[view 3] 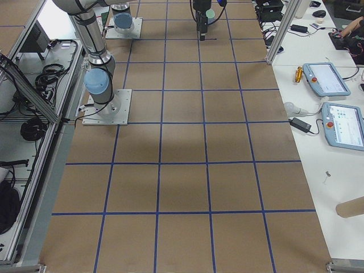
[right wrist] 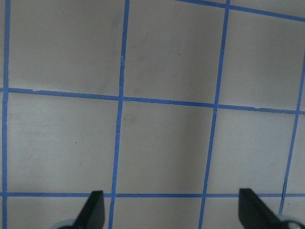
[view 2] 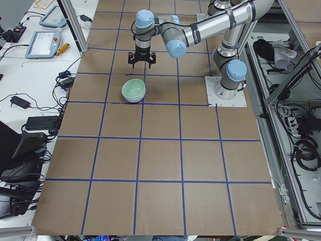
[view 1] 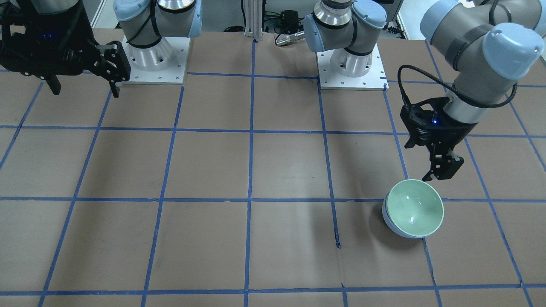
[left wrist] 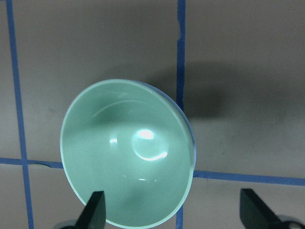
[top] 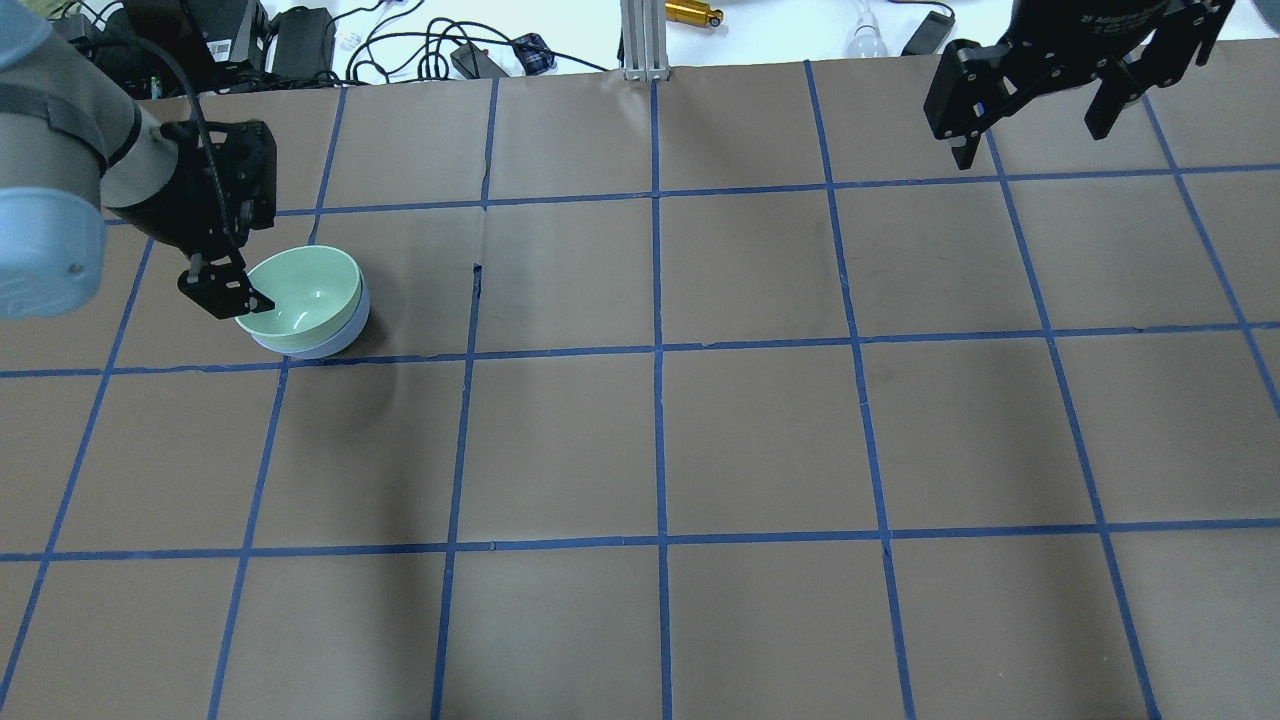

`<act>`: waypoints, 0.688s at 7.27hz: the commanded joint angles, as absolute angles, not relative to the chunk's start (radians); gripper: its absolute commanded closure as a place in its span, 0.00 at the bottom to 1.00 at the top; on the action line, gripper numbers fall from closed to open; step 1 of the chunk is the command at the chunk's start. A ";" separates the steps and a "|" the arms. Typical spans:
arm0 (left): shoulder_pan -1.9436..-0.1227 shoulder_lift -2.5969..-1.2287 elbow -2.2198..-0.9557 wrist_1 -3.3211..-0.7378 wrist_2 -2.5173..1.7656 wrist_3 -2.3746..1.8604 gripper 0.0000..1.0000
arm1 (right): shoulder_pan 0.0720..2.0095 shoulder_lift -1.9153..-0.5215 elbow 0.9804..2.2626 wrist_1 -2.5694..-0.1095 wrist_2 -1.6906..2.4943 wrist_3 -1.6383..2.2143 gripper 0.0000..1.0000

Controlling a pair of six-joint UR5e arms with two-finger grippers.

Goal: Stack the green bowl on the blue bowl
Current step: 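Open the left gripper and raise it off the stacked bowls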

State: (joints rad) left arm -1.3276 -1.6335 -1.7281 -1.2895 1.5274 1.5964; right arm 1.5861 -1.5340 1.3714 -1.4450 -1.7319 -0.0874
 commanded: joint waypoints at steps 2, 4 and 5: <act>-1.471 -1.609 -1.595 -1.506 1.554 1.190 0.00 | 1.586 -1.534 1.371 -1.445 -1.732 -0.087 0.00; -1.505 -1.576 -1.595 -1.505 1.569 0.922 0.00 | 1.586 -1.534 1.371 -1.445 -1.732 -0.087 0.00; -1.508 -1.563 -1.601 -1.506 1.568 0.831 0.00 | 1.586 -1.534 1.371 -1.445 -1.732 -0.087 0.00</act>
State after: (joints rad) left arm -1.4976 -1.5805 -1.5977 -1.5044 1.5648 0.9680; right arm 1.5861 -1.5340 1.3714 -1.4450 -1.7319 -0.0874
